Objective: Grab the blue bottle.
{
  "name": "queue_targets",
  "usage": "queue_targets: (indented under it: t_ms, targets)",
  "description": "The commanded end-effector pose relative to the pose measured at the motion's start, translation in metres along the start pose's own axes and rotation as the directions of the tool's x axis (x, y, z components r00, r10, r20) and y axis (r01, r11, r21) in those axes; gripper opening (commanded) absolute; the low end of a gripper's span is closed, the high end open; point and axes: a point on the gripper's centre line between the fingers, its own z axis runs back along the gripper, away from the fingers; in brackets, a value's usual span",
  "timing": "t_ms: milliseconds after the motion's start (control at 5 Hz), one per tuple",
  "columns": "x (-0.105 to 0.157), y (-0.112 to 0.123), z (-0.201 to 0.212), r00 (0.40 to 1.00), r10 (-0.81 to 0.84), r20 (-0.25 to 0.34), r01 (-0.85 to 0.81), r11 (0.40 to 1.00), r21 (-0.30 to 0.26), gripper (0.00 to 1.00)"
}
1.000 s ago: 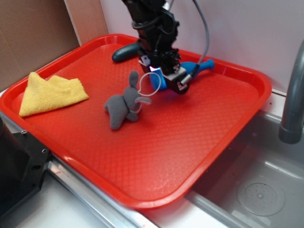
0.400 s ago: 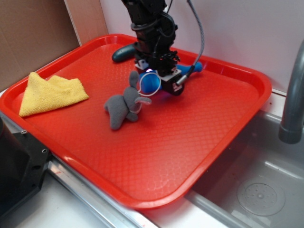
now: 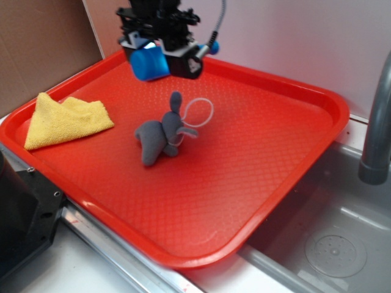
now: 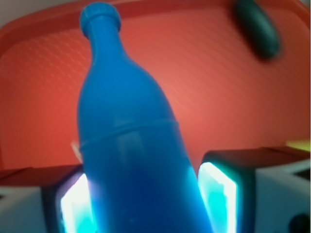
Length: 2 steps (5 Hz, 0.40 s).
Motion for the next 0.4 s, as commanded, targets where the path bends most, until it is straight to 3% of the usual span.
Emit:
queue_targets:
  t_ms: [0, 200]
  targets:
    - [-0.0402, 0.0032, 0.0456, 0.945, 0.321, 0.068, -0.323, 0.946, 0.024, 0.00]
    - [-0.0407, 0.0093, 0.0463, 0.904, 0.422, 0.072, -0.427, 0.902, 0.065, 0.00]
